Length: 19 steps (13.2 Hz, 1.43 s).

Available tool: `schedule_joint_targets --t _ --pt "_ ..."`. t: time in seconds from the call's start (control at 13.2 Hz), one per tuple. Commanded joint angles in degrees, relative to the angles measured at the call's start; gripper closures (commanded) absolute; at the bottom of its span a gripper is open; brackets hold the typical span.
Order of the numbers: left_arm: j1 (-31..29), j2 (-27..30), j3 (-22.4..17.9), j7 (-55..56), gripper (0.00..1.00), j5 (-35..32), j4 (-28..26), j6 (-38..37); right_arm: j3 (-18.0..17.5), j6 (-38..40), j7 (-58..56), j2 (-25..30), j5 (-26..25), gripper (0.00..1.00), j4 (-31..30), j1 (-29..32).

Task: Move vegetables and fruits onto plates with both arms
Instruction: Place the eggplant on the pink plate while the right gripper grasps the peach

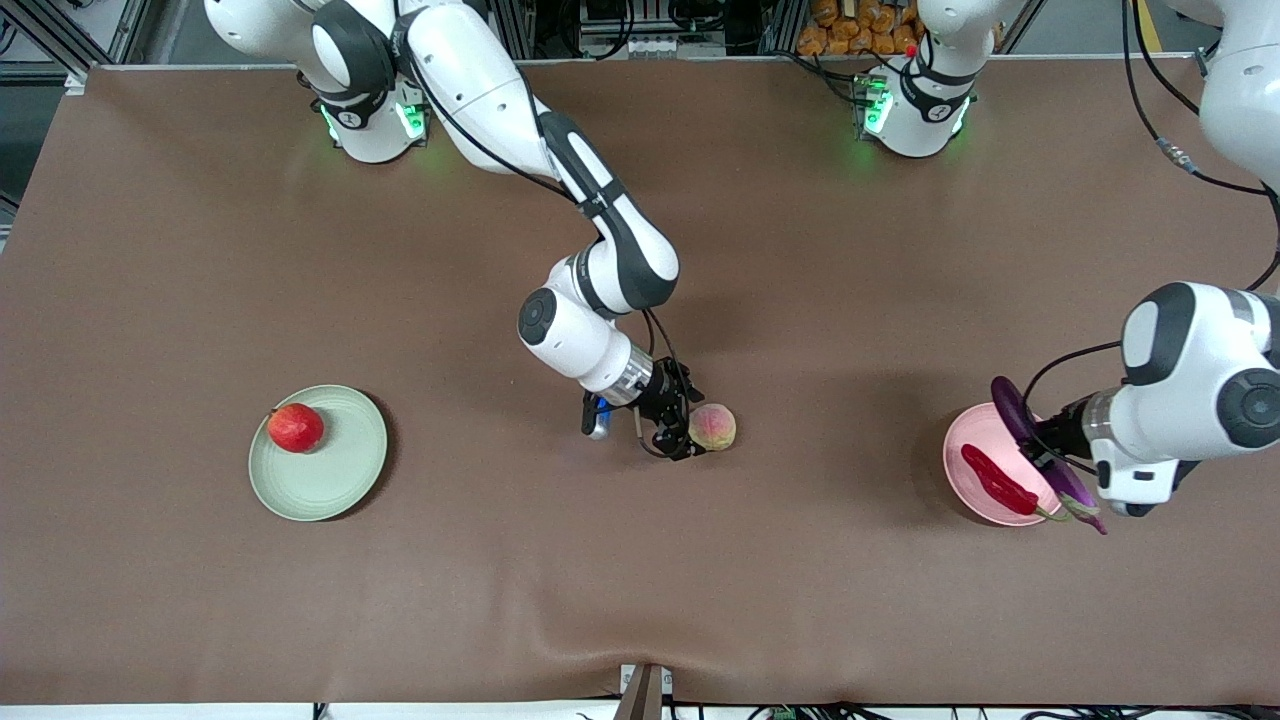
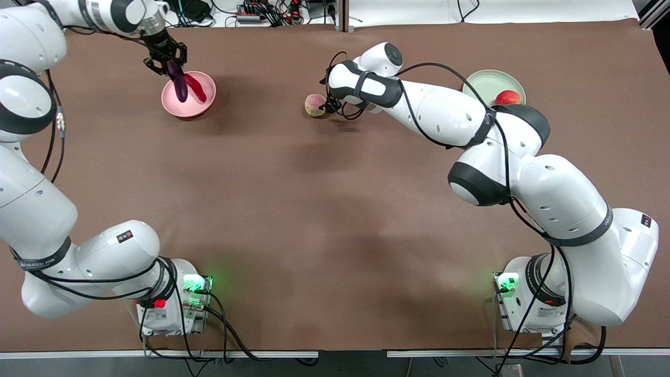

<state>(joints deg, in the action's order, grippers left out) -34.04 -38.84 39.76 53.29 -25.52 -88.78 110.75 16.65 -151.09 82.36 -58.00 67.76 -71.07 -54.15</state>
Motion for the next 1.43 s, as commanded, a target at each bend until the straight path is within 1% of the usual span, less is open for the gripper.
schedule_joint_targets --t 0.0,0.08,0.3,0.45,0.6,0.68,0.75,0.83,0.91,0.98,1.13,1.21,1.28,1.36 --pt "-2.78 -1.58 0.76 0.76 1.00 2.04 -0.96 3.58 0.66 -2.26 0.87 -4.22 1.59 0.00 4.54 -0.52" --pt "-3.83 -2.20 0.76 1.46 1.00 2.31 -1.39 5.77 0.66 -3.06 0.87 -4.32 1.59 0.00 4.54 -0.69" --pt "-3.93 -5.53 0.59 4.45 1.00 2.14 -1.22 9.82 0.31 -3.24 0.87 -4.58 1.59 0.00 4.54 -1.13" --pt "-3.58 -6.95 -0.64 4.45 1.00 1.52 -1.13 11.06 0.31 -4.64 0.78 -5.37 1.50 0.00 4.54 -2.27" --pt "-3.49 -7.21 -0.64 4.37 1.00 1.52 -1.13 11.24 0.31 -5.35 0.70 -5.90 1.41 0.00 4.45 -2.72" --pt "-3.32 -7.39 -0.73 3.76 1.00 1.52 -1.13 11.24 0.31 -5.35 0.43 -5.99 1.33 0.09 4.37 -2.72" --pt "-3.23 -7.65 -0.73 3.23 0.77 1.35 -1.13 11.24 0.31 -5.35 0.34 -5.90 1.24 0.21 4.28 -2.89" --pt "-3.14 -7.57 -0.73 2.35 0.33 1.26 -1.05 11.24 0.40 -5.35 0.34 -5.90 1.24 0.40 4.28 -2.89" --pt "-3.05 -7.57 -0.73 1.04 0.02 1.34 -0.96 11.24 0.40 -5.35 0.43 -5.64 1.24 0.58 4.28 -2.81" --pt "-2.88 -7.48 -0.73 1.46 0.00 1.35 -0.78 11.24 0.66 -5.27 0.34 -5.20 1.06 0.69 4.10 -2.72" --pt "-1.30 -6.78 -0.73 1.64 0.00 1.35 -0.35 10.45 1.10 -4.22 -0.18 -2.05 -0.86 0.71 2.71 -1.84" --pt "-0.69 -6.25 -0.65 1.55 0.00 1.26 0.27 8.97 1.19 -1.95 -0.27 0.14 -2.35 0.72 1.22 -0.62" --pt "0.71 -6.07 -0.56 1.38 0.00 1.26 2.54 6.00 1.27 2.08 -0.27 2.08 -4.19 0.72 0.94 0.96" --pt "2.12 -5.98 -0.38 1.46 0.00 1.43 4.65 2.23 2.32 7.34 -0.27 4.01 -7.26 0.73 0.85 2.37"
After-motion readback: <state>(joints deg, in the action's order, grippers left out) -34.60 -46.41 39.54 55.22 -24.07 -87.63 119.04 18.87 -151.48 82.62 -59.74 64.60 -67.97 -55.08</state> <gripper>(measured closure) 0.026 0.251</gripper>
